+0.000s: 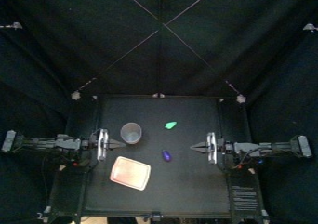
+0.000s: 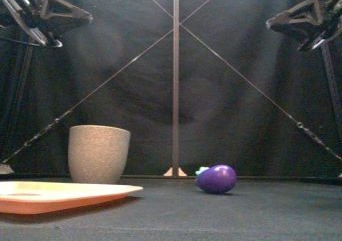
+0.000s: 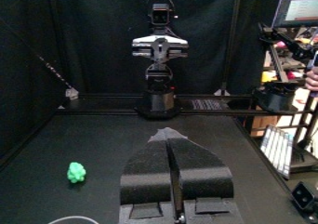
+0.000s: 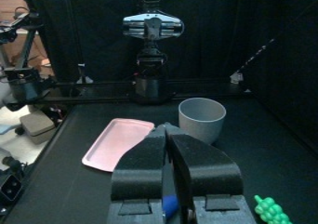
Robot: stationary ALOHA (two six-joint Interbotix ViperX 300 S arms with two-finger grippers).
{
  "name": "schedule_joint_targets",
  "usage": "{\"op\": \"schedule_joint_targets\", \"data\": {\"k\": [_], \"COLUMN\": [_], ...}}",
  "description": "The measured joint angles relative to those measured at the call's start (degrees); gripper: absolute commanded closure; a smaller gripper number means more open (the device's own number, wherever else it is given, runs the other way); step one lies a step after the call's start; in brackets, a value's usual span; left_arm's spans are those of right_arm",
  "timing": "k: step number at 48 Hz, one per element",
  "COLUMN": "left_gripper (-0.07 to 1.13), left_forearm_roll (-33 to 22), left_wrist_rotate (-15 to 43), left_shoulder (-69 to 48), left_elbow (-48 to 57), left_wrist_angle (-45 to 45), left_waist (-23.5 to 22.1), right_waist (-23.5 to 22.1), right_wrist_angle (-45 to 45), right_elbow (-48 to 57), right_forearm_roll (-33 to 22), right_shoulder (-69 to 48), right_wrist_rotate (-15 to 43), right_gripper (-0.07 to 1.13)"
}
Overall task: Pick the eggplant then place it on the pink plate
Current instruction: Pick the eggplant
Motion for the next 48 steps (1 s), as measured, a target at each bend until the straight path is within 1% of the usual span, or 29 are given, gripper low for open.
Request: {"op": "schedule_joint_targets", "data": {"k": [2,4,15,17,20,24,28,31,32,34,35,36,40,44,48], "left_gripper": [1.09,1.11,1.08,1.08,1.08,1.08,1.08,1.08,1.08,1.08,1.08,1.08,1.08,1.08,1.08], "left_forearm_roll": [0.0,0.0,-0.2,-0.2,-0.3,-0.2,-0.2,-0.2,-0.3,-0.3,-0.3,-0.3,-0.3,-0.3,-0.3], "left_wrist_rotate": [0.0,0.0,0.0,0.0,0.0,0.0,-0.1,-0.1,-0.1,-0.1,-0.1,-0.1,-0.1,-0.1,-0.1], "left_shoulder": [0.0,0.0,-0.2,-0.2,-0.2,-0.2,-0.3,-0.3,-0.3,-0.2,-0.3,-0.3,-0.2,-0.2,-0.3], "left_elbow": [0.0,0.0,0.0,0.0,0.1,0.1,0.1,0.1,0.1,0.1,0.1,0.1,0.1,0.1,0.2], "left_wrist_angle": [0.0,0.0,0.1,0.0,0.0,0.1,0.0,0.0,0.0,0.1,0.1,0.1,0.0,0.1,0.1], "left_waist": [0.1,0.2,0.4,0.4,0.4,0.4,0.4,0.5,0.5,0.4,0.4,0.5,0.4,0.4,0.5], "right_waist": [0.0,-0.1,0.1,0.1,0.2,0.3,0.4,0.4,0.4,0.4,0.4,0.4,0.7,1.1,1.6], "right_wrist_angle": [0.0,0.0,0.0,0.0,0.0,0.0,0.0,0.0,0.1,0.1,0.0,0.1,0.1,0.1,0.1], "right_elbow": [0.0,-0.2,-1.9,-2.1,-2.3,-2.5,-3.1,-3.6,-3.8,-4.2,-4.4,-4.6,-5.5,-6.8,-8.0], "right_forearm_roll": [0.0,0.1,2.5,3.6,4.9,7.1,9.4,11.3,12.0,12.9,13.4,13.9,15.6,17.0,17.7], "right_shoulder": [0.1,0.5,7.4,9.8,13.4,17.9,21.2,23.5,24.4,25.8,26.5,27.2,30.1,33.3,36.7], "right_wrist_rotate": [0.0,0.1,2.3,2.8,2.8,3.1,3.1,3.0,3.1,3.0,3.0,3.1,3.1,3.0,3.0], "right_gripper": [1.04,1.04,1.01,0.99,0.94,0.83,0.68,0.55,0.49,0.39,0.37,0.30,0.15,0.04,0.02]}}
